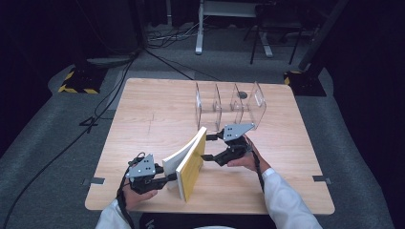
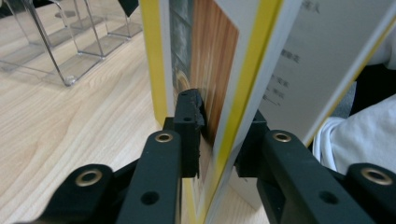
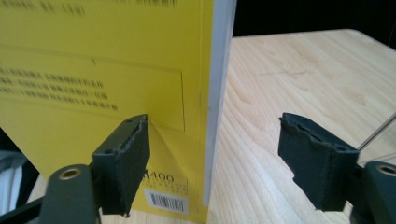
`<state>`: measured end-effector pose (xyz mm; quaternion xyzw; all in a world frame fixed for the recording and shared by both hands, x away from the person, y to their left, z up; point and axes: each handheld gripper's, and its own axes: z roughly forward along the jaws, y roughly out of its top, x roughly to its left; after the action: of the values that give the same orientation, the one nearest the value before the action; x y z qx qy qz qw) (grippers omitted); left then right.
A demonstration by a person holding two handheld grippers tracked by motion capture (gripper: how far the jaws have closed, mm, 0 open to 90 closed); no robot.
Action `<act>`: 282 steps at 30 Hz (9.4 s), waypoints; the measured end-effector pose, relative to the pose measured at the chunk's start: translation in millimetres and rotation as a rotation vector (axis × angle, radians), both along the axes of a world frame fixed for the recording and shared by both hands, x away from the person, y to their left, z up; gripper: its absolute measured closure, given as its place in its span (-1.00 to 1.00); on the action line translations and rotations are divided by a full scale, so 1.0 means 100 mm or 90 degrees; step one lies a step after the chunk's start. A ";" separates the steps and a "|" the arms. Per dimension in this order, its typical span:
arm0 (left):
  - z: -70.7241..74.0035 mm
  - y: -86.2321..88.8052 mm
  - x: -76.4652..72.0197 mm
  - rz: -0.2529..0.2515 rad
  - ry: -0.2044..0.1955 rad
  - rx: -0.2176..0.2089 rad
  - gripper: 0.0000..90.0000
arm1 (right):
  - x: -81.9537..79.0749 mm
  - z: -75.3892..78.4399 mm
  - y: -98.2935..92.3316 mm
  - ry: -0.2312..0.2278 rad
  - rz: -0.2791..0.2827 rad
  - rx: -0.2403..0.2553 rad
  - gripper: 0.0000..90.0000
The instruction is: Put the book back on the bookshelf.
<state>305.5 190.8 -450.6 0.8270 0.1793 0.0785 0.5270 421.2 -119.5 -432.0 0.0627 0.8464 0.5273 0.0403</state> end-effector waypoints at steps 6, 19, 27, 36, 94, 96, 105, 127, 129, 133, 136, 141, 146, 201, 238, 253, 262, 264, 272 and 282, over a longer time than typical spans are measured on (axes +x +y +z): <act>-0.05 0.03 -0.11 0.007 0.002 0.038 0.17 | 0.00 -0.06 0.06 0.012 0.018 -0.008 -0.41; -0.09 -0.01 -0.38 0.054 0.007 0.057 -0.58 | -0.10 -0.15 0.17 0.007 0.042 -0.023 -0.30; -0.16 -0.14 -0.36 0.111 -0.006 0.035 -0.29 | -0.15 -0.18 0.18 0.001 0.035 -0.019 -0.21; -0.13 -0.11 -0.33 0.137 -0.019 0.043 0.47 | -0.18 -0.20 0.04 -0.004 0.031 -0.001 0.09; -0.10 -0.58 0.44 -0.003 -0.020 0.062 0.42 | -0.57 -0.33 -0.82 -0.042 -0.008 -0.016 0.69; -0.11 -0.59 0.45 -0.007 -0.020 0.061 0.45 | -0.59 -0.33 -0.85 -0.039 -0.009 -0.015 0.69; -0.12 -0.62 0.46 -0.008 -0.022 0.060 0.46 | -0.63 -0.29 -0.84 -0.039 -0.005 0.012 0.58; -0.14 -0.60 0.42 0.035 -0.026 0.079 0.40 | -0.63 -0.31 -0.77 -0.043 -0.050 0.058 0.67; -0.15 -0.58 0.42 0.038 -0.026 0.077 0.40 | -0.63 -0.31 -0.77 -0.042 -0.053 0.057 0.68; -0.15 -0.48 0.41 0.060 -0.022 0.083 0.35 | -0.62 -0.30 -0.79 -0.042 -0.058 0.057 0.68; -0.16 -0.39 0.39 0.086 -0.017 0.088 0.26 | -0.61 -0.28 -0.83 -0.045 -0.073 0.061 0.68; -0.18 -0.29 0.36 0.115 -0.011 0.099 0.16 | -0.59 -0.26 -0.90 -0.043 -0.089 0.064 0.68; -0.23 -0.13 0.29 0.166 0.011 0.126 -0.14 | -0.57 -0.25 -0.97 -0.046 -0.106 0.067 0.68; -0.54 0.24 0.23 0.270 0.110 0.205 -0.63 | -0.43 0.18 -1.71 -0.136 -0.352 0.119 0.70; -0.54 0.23 0.25 0.273 0.109 0.206 -0.63 | 0.48 0.35 -1.38 -0.166 -0.557 0.098 0.70; -0.54 0.23 0.23 0.275 0.109 0.204 -0.63 | 0.83 0.17 -1.18 -0.146 -0.597 0.082 0.70; -0.54 0.21 0.19 0.264 0.105 0.205 -0.63 | 0.98 -0.01 -1.07 -0.143 -0.615 0.061 0.69; -0.54 0.20 0.18 0.256 0.102 0.207 -0.63 | 0.99 -0.03 -1.06 -0.147 -0.616 0.062 0.69; -0.54 0.19 0.18 0.253 0.107 0.202 -0.63 | 0.99 -0.06 -1.07 -0.146 -0.609 0.055 0.68; -0.54 0.19 0.17 0.253 0.106 0.205 -0.63 | 0.95 -0.13 -1.15 -0.113 -0.603 0.047 0.64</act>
<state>322.8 209.9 -504.8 0.8523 0.3660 0.1394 0.3466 516.3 -234.5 -444.5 0.3975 0.6987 0.4841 0.3457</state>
